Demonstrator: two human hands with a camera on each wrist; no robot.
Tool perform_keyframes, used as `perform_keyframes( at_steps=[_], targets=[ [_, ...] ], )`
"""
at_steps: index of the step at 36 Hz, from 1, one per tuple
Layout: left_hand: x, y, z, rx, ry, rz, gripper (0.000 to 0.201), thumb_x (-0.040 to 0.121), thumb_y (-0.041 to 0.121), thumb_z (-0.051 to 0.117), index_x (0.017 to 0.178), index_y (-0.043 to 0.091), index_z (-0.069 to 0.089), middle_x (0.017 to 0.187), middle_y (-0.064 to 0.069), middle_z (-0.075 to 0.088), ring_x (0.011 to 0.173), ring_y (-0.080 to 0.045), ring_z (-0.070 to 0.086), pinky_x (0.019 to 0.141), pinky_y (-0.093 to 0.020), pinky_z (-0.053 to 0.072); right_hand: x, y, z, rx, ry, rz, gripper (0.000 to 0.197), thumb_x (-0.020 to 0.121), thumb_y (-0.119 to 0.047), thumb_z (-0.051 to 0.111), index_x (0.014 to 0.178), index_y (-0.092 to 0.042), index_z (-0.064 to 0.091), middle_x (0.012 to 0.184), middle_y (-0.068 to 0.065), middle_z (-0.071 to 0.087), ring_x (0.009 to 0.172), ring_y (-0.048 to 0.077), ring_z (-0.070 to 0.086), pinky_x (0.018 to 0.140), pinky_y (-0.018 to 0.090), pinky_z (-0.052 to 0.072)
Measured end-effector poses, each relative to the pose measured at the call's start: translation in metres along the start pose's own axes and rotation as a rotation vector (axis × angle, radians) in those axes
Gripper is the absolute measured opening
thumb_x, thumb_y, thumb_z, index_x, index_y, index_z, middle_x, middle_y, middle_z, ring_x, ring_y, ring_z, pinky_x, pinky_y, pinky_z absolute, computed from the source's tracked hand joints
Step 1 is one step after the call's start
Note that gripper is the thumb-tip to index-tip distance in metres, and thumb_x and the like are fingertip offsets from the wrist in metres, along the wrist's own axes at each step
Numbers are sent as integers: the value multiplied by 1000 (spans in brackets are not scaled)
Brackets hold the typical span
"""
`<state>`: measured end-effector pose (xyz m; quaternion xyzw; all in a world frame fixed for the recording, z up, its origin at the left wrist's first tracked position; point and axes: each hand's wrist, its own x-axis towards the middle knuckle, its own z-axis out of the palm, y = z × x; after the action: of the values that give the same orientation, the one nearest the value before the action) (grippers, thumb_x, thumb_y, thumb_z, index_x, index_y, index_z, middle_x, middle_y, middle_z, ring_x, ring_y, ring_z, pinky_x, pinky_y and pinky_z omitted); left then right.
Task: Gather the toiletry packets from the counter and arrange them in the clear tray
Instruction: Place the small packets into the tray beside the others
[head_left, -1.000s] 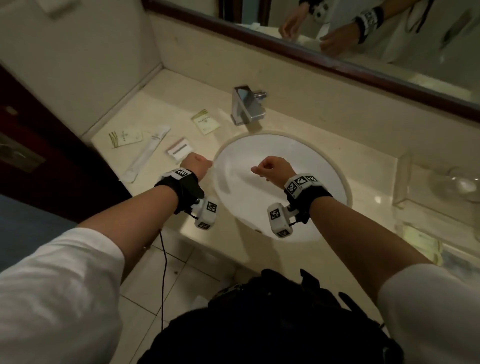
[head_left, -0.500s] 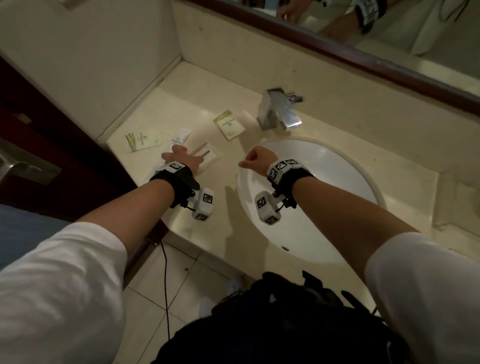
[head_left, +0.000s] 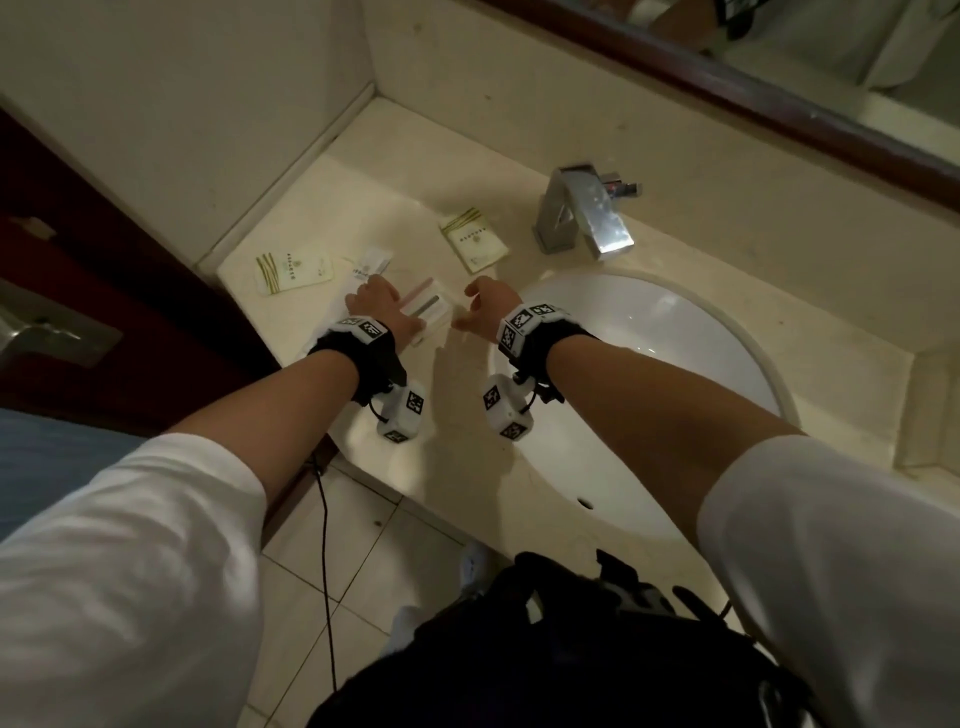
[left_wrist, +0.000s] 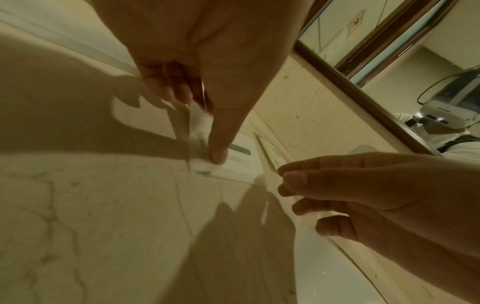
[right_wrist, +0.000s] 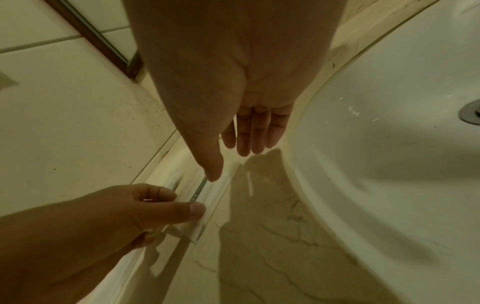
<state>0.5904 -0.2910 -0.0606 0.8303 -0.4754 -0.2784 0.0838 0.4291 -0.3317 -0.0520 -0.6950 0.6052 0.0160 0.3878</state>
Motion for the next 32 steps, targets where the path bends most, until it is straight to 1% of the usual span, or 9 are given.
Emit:
perform_keyframes(
  at_steps=[4, 9, 13, 16, 22, 25, 27, 29, 32],
  targets=[
    [-1, -5, -1, -125, -6, 17, 42, 66, 30, 69, 99, 21, 46, 106, -9, 53, 86, -26, 53, 65, -33, 40, 6, -7, 8, -65, -11, -23, 77, 80, -35, 74, 142, -13, 35, 140, 13, 44, 125, 30, 49, 104, 44, 42],
    [-10, -10, 1, -232, -11, 129, 28, 72, 19, 65, 94, 21, 49, 89, -1, 57, 79, -22, 55, 58, -26, 43, 6, -11, 13, -46, -34, -29, 75, 81, -32, 72, 142, -12, 34, 140, 14, 41, 125, 32, 47, 104, 46, 42],
    [-19, -12, 3, -311, 0, 161, 24, 71, 17, 68, 90, 19, 54, 84, 2, 59, 68, -10, 52, 49, -15, 38, 1, -11, 13, -66, -33, -67, 27, 88, -32, 62, 103, -14, 51, 109, 10, 57, 100, 28, 56, 81, 35, 45],
    [-23, -13, 1, -355, -33, 184, 25, 74, 14, 72, 90, 19, 53, 84, 2, 58, 69, -10, 51, 47, -7, 35, -8, -7, 10, -20, 12, -99, 19, 92, -27, 57, 85, -11, 49, 89, 8, 54, 81, 24, 52, 68, 30, 37],
    [-26, -16, -7, -573, -198, 182, 26, 76, 15, 77, 89, 19, 55, 80, 4, 57, 75, -11, 52, 63, -18, 42, -26, 7, 1, 80, 70, -120, 28, 92, -27, 60, 69, -18, 45, 71, 0, 48, 78, 19, 47, 56, 25, 32],
    [-33, -14, -8, -796, -284, 144, 21, 81, 11, 72, 78, 20, 54, 69, 3, 54, 56, -7, 47, 52, -17, 40, -37, 16, -6, 147, 81, -125, 28, 91, -30, 61, 69, -13, 53, 68, 1, 50, 72, 19, 49, 56, 24, 34],
    [-39, -7, -8, -846, -321, 136, 15, 86, 11, 67, 79, 20, 56, 59, 6, 55, 46, -5, 43, 45, -16, 36, -47, 23, -12, 206, 90, -127, 31, 91, -31, 61, 81, -2, 61, 73, 8, 54, 68, 20, 50, 61, 27, 37],
    [-44, 0, -7, -886, -354, 123, 10, 90, 12, 62, 83, 19, 59, 48, 10, 55, 39, -4, 41, 42, -16, 34, -58, 30, -18, 257, 111, -130, 27, 91, -31, 61, 82, -5, 60, 71, 7, 54, 61, 17, 48, 57, 26, 36],
    [-53, 14, -2, -1000, -402, 88, 6, 90, 15, 62, 84, 17, 62, 55, 8, 57, 42, -5, 40, 44, -16, 34, -74, 43, -27, 356, 155, -114, 26, 90, -30, 64, 81, -5, 61, 66, 2, 54, 59, 14, 48, 59, 25, 38]
  ],
)
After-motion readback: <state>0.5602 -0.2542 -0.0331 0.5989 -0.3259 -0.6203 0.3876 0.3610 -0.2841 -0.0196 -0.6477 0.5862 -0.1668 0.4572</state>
